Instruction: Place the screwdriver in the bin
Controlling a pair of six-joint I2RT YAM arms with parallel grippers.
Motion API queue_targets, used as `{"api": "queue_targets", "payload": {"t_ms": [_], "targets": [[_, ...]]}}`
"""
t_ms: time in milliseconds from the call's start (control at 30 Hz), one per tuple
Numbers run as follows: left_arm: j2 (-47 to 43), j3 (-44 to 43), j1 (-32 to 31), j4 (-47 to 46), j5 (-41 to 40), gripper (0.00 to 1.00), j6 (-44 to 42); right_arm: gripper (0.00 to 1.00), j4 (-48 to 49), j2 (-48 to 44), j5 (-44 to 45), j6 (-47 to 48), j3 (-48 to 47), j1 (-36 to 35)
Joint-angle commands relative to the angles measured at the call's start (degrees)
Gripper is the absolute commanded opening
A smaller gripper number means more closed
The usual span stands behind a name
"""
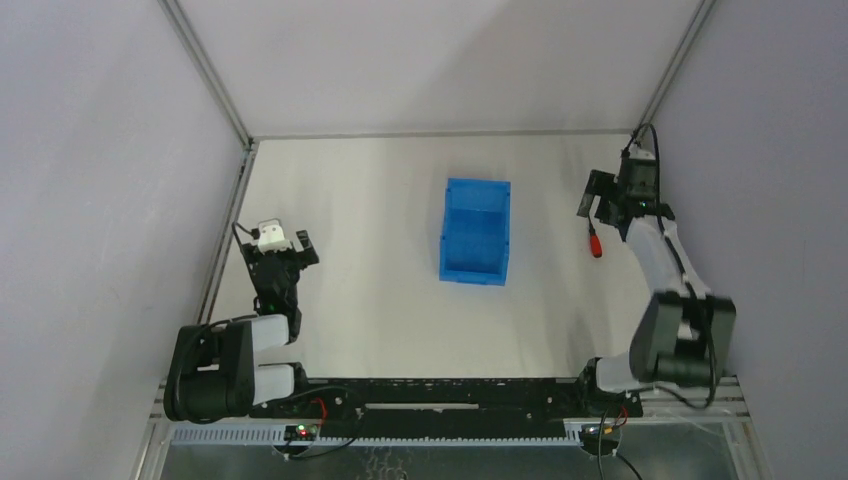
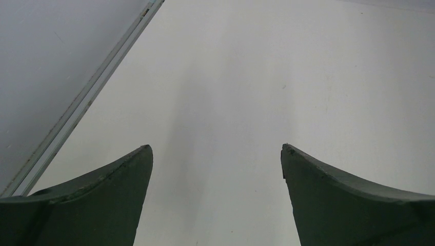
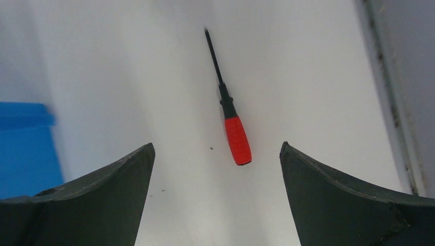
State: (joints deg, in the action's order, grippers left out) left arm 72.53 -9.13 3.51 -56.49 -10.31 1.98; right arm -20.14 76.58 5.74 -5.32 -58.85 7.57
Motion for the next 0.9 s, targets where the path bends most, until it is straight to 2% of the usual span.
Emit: {"api": "queue_targets", "payload": {"t_ms": [0,200,433,533,567,600,667,800,867], "targets": [[-0.5,-1.9,-0.2,-3.8,-0.2,1.0,-0.4,1.0,-9.2,11.6,-5.1,4.3,-5.1,2.3],[-0.5,-2.0,-0.2,-3.8,-0.2,1.0,-0.5,0.99,-10.5,25.1,-3.8,6.5,-10.3,2.5],[-0.5,-2.0,-0.3,-3.8,-0.2,1.0,-0.5,0.9,-8.2,31.0,-1.7,6.1,-10.6,2.5],[-0.5,-2.0,-0.3,-3.8,-0.2,1.0,-0.5,0.75,-8.1,31.9,-1.1,6.3,-10.6,2.6],[-0.5,-2.0,-0.3,-3.8,-0.2,1.0,-0.5,0.61,-8.1,31.9,-1.0,6.3,-10.6,2.6],[-0.5,-2.0,-0.2,-3.8,-0.2,1.0,-0.5,0.43,-8.3,31.7,-0.8,6.1,-10.7,2.6],[-0.5,-2.0,-0.2,-3.8,-0.2,1.0,-0.5,0.23,-8.5,30.6,-0.5,5.6,-10.7,2.6],[-0.4,-1.9,-0.2,-3.8,-0.2,1.0,-0.5,0.08,-9.9,25.9,-0.5,5.6,-11.0,2.6],[-0.5,-2.0,-0.2,-3.8,-0.2,1.0,-0.5,0.05,-11.8,23.2,-0.5,4.6,-11.6,2.6]]}}
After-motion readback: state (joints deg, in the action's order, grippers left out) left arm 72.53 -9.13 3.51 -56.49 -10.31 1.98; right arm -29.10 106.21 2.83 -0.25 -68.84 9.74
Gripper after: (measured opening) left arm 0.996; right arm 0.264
